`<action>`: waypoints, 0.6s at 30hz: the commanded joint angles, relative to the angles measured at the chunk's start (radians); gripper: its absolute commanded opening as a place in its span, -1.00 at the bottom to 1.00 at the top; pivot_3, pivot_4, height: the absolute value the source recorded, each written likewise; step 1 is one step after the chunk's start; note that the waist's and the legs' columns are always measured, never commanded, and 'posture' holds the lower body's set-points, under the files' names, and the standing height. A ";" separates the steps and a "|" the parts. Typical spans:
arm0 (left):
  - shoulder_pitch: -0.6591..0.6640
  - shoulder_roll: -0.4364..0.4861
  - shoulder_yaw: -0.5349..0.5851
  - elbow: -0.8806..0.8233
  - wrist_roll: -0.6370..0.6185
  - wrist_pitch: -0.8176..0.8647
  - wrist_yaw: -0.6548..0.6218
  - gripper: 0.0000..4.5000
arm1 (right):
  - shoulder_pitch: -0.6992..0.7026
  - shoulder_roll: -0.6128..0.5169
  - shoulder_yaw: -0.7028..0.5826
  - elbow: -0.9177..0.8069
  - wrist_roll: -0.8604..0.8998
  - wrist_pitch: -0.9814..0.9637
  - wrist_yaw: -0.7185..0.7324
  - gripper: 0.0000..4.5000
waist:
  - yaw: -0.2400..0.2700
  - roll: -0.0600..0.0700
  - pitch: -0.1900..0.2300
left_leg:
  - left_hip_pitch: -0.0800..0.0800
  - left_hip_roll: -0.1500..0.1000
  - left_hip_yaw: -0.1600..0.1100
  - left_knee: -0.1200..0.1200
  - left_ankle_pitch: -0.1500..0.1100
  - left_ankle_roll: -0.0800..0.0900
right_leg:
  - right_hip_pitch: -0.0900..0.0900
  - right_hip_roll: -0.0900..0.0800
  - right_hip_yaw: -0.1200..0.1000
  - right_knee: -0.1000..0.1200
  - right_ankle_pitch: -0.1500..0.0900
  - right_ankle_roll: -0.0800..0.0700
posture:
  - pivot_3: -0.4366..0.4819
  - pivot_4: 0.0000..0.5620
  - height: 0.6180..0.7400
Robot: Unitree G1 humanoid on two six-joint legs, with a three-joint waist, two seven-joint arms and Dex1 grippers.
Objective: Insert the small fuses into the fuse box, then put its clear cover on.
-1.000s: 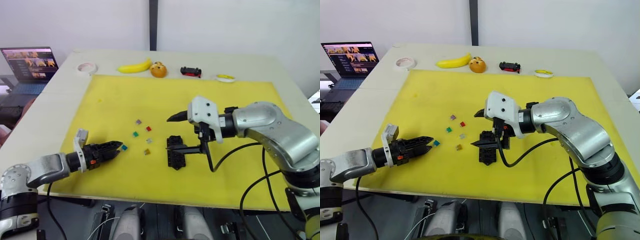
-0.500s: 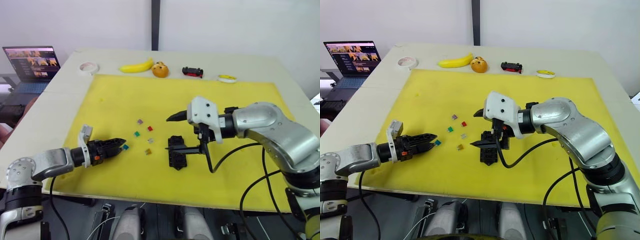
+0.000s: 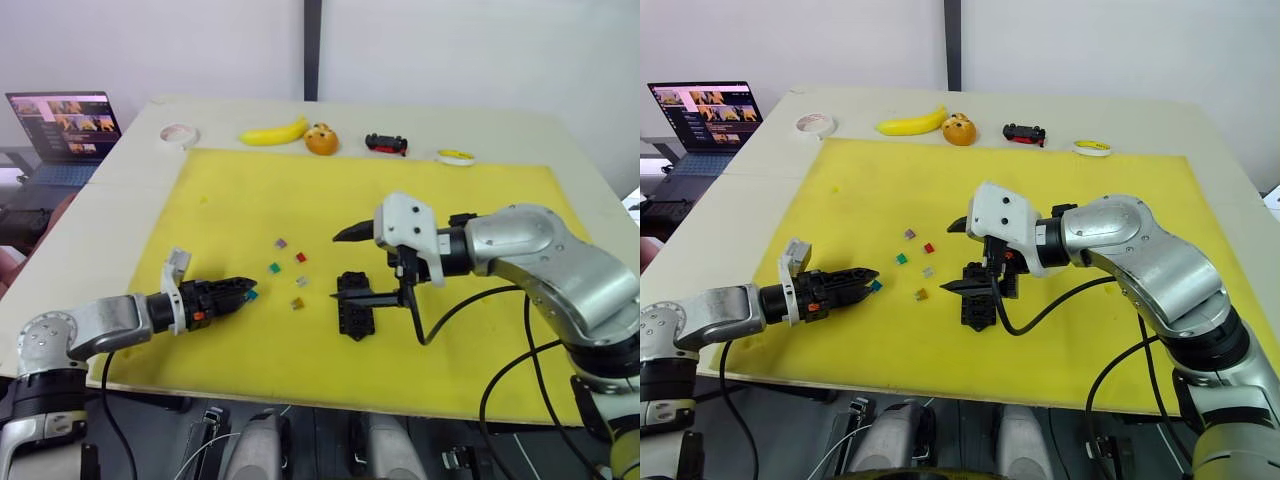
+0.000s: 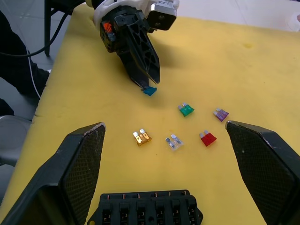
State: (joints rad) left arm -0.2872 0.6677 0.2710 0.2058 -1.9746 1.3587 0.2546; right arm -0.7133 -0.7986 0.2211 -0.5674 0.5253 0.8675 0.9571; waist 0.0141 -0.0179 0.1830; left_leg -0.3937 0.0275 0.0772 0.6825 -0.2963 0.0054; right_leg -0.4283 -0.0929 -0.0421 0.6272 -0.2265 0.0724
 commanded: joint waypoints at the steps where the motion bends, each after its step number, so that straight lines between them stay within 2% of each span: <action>1: 0.015 0.005 -0.024 -0.023 0.002 -0.003 -0.001 -0.04 | -0.006 -0.004 -0.020 -0.037 0.006 -0.004 -0.006 0.96 | 0.000 0.000 0.000 | 0.000 0.000 0.000 0.000 0.000 0.000 | 0.000 0.000 0.000 0.000 0.000 0.000 | -0.05 -0.47 0.96; 2: 0.017 0.007 -0.025 -0.025 0.002 -0.006 0.001 -0.17 | -0.006 -0.005 -0.020 -0.036 0.005 -0.004 -0.006 0.96 | 0.000 0.000 0.000 | 0.000 0.000 0.000 0.000 0.000 0.000 | 0.000 -0.001 0.000 0.000 0.000 0.000 | -0.05 -0.47 0.96; 15: 0.053 0.045 -0.038 -0.046 0.002 -0.020 -0.017 -0.17 | -0.007 -0.001 -0.018 -0.033 0.004 -0.003 -0.009 0.96 | -0.006 0.000 0.000 | -0.001 0.000 0.000 -0.002 -0.001 0.001 | -0.001 -0.001 0.000 -0.003 0.000 -0.001 | -0.05 -0.47 0.96; 18: 0.061 0.051 -0.040 -0.054 0.002 -0.026 -0.016 -0.60 | -0.006 -0.002 -0.019 -0.032 0.005 -0.003 -0.009 0.96 | -0.008 0.000 0.000 | -0.002 0.000 0.000 -0.002 -0.001 0.001 | -0.001 -0.002 0.000 -0.004 0.000 -0.001 | -0.05 -0.47 0.96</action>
State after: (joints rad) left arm -0.2399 0.7060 0.2451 0.1622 -1.9739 1.3276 0.2363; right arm -0.7133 -0.7986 0.2211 -0.5679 0.5252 0.8675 0.9515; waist 0.0058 -0.0179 0.1831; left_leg -0.3957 0.0273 0.0771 0.6799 -0.2972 0.0061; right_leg -0.4299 -0.0947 -0.0418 0.6229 -0.2269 0.0716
